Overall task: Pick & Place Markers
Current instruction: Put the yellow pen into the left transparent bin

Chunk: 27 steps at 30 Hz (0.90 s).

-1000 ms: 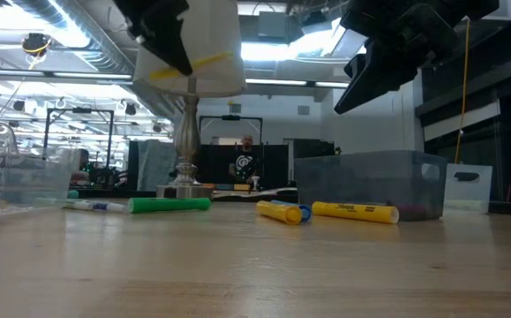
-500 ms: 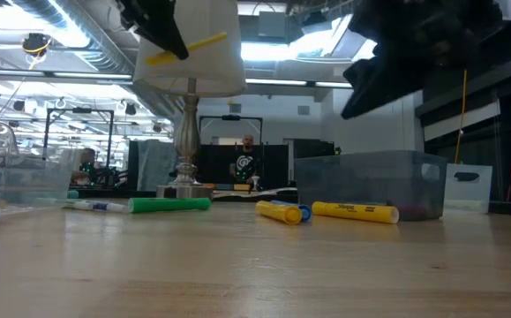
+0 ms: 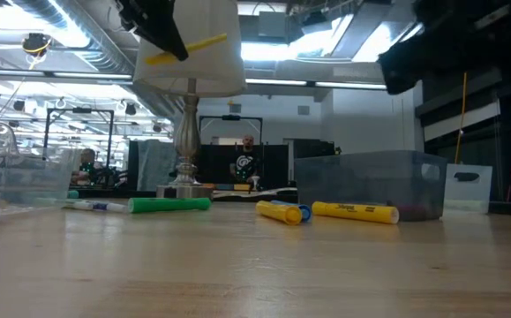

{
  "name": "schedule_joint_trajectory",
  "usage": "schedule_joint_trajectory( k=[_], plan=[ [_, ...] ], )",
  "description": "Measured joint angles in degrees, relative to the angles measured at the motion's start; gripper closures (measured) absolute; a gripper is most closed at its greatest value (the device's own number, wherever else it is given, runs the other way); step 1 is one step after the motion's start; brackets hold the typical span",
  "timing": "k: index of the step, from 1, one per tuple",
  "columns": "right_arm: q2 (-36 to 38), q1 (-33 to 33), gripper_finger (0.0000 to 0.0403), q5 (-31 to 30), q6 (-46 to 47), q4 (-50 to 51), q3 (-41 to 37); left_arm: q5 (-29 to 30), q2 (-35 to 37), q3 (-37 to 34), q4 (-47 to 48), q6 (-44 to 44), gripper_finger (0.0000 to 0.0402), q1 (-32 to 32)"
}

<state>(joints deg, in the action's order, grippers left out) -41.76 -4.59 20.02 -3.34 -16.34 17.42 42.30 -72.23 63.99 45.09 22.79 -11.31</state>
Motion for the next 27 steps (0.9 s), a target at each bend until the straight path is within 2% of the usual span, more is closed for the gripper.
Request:
schedule_joint_trajectory(
  k=[7, 17, 20, 25, 27],
  plan=[
    [12.46, -2.1, 0.0312, 2.78, 3.73, -0.16, -6.01, -0.11, 0.0, 0.0, 0.02, 0.0, 0.0364, 0.0],
    [29.66, -5.35, 0.0312, 5.47, 2.38, 2.78, -12.89, -2.21, 0.0, 0.0, 0.12, -0.95, 0.0364, 0.0],
    [34.31, -6.58, 0.0312, 5.58, 1.42, 7.67, -13.71, -4.22, 0.0, 0.0, 0.14, -1.94, 0.0364, -0.06],
    [41.36, -7.71, 0.0312, 7.67, -0.15, 14.39, -14.13, -8.11, 0.0, 0.0, 0.14, -8.4, 0.036, -1.45],
    [41.63, -7.72, 0.0312, 8.42, -0.98, 15.78, -14.11, -11.31, 0.0, 0.02, 0.2, -11.4, 0.0364, -1.9]
  ],
)
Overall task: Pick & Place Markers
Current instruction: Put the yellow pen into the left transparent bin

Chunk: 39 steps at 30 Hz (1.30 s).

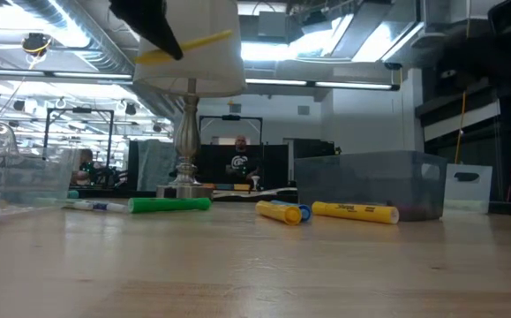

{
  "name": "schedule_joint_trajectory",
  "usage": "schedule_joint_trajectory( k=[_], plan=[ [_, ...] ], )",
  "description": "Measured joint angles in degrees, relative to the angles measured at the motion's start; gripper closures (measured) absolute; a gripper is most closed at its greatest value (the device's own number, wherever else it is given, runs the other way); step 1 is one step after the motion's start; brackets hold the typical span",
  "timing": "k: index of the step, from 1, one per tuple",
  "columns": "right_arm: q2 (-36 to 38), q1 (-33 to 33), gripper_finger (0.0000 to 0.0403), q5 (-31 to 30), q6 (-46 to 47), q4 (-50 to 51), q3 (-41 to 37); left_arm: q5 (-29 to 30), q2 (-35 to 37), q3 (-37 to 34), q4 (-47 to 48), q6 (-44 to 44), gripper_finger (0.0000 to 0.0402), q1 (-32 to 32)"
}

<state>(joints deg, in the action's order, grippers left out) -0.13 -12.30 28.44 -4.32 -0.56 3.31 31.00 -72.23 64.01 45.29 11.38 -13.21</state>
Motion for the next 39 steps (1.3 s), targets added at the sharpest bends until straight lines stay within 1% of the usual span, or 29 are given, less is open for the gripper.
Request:
schedule_joint_trajectory(
  k=[4, 7, 10, 16, 22, 25, 30, 32, 35, 37, 39],
  plan=[
    [0.07, 0.01, 0.0312, -0.19, -1.34, 1.69, 0.11, -6.85, 0.02, 0.0, 1.3, -3.16, 0.0362, -0.9],
    [0.01, 0.01, 0.0312, -0.32, -2.18, 2.76, 0.11, -9.62, 0.02, 0.0, 3.8, -3.21, 0.0358, -1.49],
    [0.01, 0.01, 0.0312, -0.34, -2.25, 2.67, 0.11, -11.29, 0.02, 0.0, 6.6, -3.01, 0.0364, -1.81],
    [-0.03, 0.01, 0.0312, -0.34, -2.16, 4.08, 0.13, -16.27, 0.04, 0.0, 9.27, -0.06, 0.0361, -1.81],
    [-0.03, 0.03, 0.0312, -0.36, -1.76, 5.61, 0.13, -25.33, 0.04, 0.0, 11.08, 2.24, 0.0364, -1.86],
    [-0.03, 0.03, 0.0312, -0.36, -1.77, 5.66, 0.13, -27.99, 0.04, 0.0, 13.81, 5.14, 0.0364, -1.86],
    [-0.03, 0.03, 0.0312, -0.49, -1.22, 5.66, 0.14, -29.04, 0.04, 0.0, 21.3, 8.32, 0.0359, -1.86],
    [-0.03, 0.05, 0.0312, -3.85, 1.04, 5.66, 0.15, -29.0, 0.04, 0.0, 23.96, 9.82, 0.0362, -1.86],
    [-0.03, 0.08, 0.0312, -11.73, 3.91, 6.34, 0.12, -28.11, 0.04, 0.0, 26.44, 12.07, 0.0364, -1.86],
    [-0.06, 0.19, 0.0312, -13.29, 3.91, 6.09, 0.06, -27.76, 0.04, 0.0, 26.78, 12.97, 0.0361, -1.86],
    [-0.06, 0.65, 0.0312, -13.32, 3.73, 2.46, -1.05, -27.69, 0.04, 0.0, 26.78, 13.37, 0.0358, -1.86]
  ],
)
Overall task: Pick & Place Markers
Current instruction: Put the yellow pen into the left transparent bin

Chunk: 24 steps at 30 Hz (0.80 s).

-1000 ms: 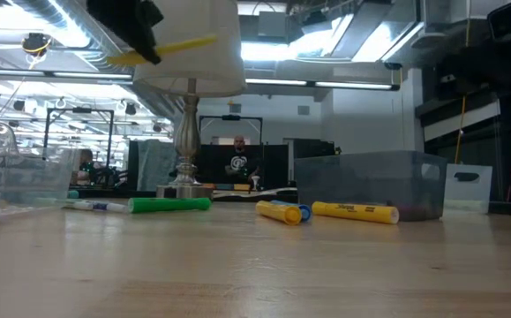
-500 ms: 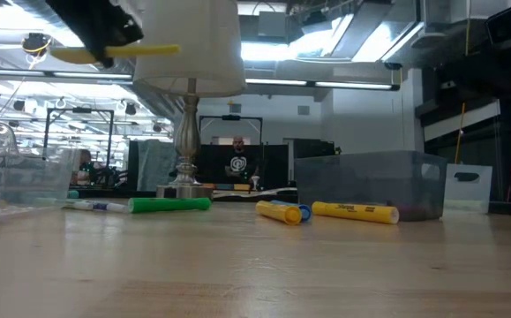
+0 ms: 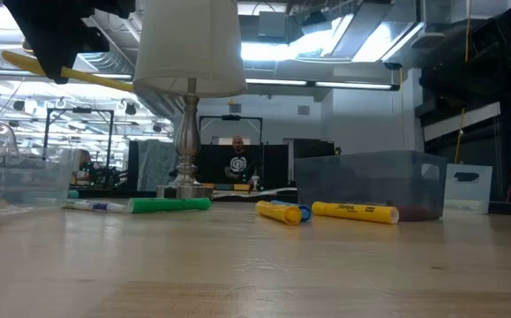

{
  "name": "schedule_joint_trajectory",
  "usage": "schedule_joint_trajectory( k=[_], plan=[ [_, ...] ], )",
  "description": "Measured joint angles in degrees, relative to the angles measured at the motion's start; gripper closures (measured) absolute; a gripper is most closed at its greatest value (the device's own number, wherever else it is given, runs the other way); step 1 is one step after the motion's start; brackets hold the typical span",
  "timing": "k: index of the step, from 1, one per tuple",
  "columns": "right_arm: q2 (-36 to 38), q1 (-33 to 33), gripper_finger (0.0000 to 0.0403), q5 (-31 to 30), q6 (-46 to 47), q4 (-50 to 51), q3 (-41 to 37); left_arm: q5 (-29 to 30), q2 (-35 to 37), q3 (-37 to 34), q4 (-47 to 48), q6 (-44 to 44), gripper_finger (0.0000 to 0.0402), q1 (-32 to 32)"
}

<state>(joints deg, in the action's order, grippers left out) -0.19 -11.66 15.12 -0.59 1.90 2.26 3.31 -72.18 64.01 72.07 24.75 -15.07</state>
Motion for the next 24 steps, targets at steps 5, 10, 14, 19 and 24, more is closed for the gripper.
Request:
schedule_joint_trajectory(
  k=[5, 10, 14, 19, 24],
  plan=[
    [-0.01, 1.24, 0.0312, -2.84, -0.29, -5.25, -1.94, 0.01, 0.0, 0.0, 0.02, 0.02, 0.0363, 0.0],
    [0.0, 1.87, 0.0312, -11.29, 1.44, -3.65, -1.92, -0.28, 0.0, 0.0, 0.15, 0.02, 0.0359, 0.0],
    [-0.52, 1.85, 0.0312, -14.5, 1.65, -3.07, -1.92, -1.89, 0.0, 0.0, 0.3, 0.02, 0.0362, 0.0],
    [-1.32, 1.85, 0.0312, -14.5, 1.46, -3.05, -1.92, -5.93, 0.0, 0.0, 3.18, 1.1, 0.0364, 0.0],
    [-1.33, 1.85, 0.0312, -14.5, 1.44, -3.05, -1.92, -8.39, 0.0, 0.0, 7.72, 3.19, 0.0362, 0.0]
  ],
)
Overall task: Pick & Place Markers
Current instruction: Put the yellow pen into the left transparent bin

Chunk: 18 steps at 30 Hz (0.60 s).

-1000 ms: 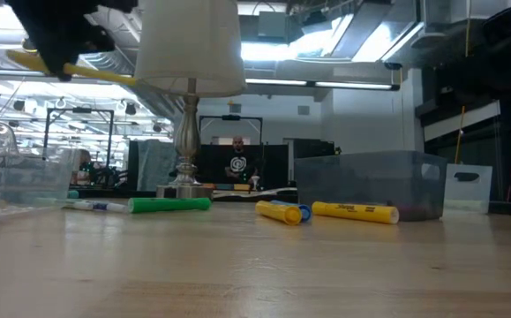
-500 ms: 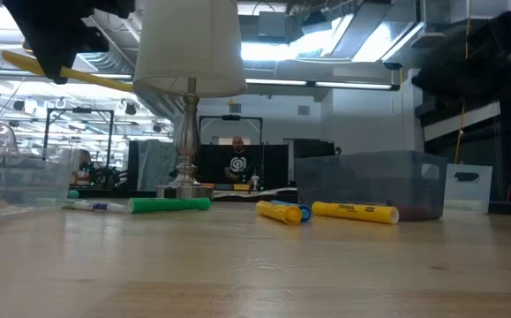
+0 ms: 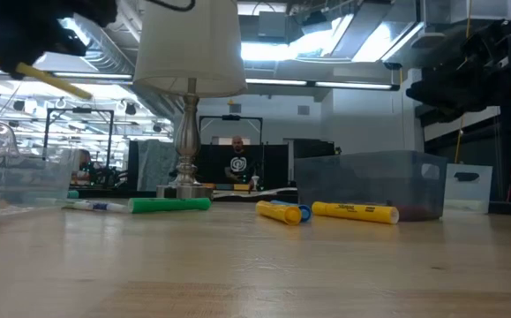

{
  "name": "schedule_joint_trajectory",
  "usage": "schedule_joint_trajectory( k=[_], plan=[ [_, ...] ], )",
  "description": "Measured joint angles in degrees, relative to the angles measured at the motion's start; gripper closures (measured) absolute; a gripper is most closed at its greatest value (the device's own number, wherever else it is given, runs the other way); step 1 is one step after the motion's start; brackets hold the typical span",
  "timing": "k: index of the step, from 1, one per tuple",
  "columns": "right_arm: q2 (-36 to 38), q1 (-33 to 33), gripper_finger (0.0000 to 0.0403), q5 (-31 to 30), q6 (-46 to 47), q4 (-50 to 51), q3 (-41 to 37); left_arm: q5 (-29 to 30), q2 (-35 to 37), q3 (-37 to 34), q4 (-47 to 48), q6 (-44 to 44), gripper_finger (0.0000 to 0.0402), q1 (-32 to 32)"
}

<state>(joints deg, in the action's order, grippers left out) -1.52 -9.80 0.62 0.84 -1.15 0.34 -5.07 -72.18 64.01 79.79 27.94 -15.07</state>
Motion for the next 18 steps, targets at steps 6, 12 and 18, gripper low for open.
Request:
schedule_joint_trajectory(
  k=[6, 12, 18],
  plan=[
    [0.0, 0.0, 0.0312, 0.0, 0.07, -0.02, 0.0, -0.14, 0.0, 0.0, 7.06, 6.8, 0.036, 0.19],
    [0.0, 0.0, 0.0312, 0.0, 0.2, -0.02, 0.02, -3.89, 0.0, 0.0, 9.88, 20.06, 0.0362, 0.1],
    [-0.02, 0.0, 0.0312, 0.0, 0.19, -0.02, 0.02, -7.15, 0.0, 0.0, 10.0, 29.49, 0.0355, -1.47]
  ],
)
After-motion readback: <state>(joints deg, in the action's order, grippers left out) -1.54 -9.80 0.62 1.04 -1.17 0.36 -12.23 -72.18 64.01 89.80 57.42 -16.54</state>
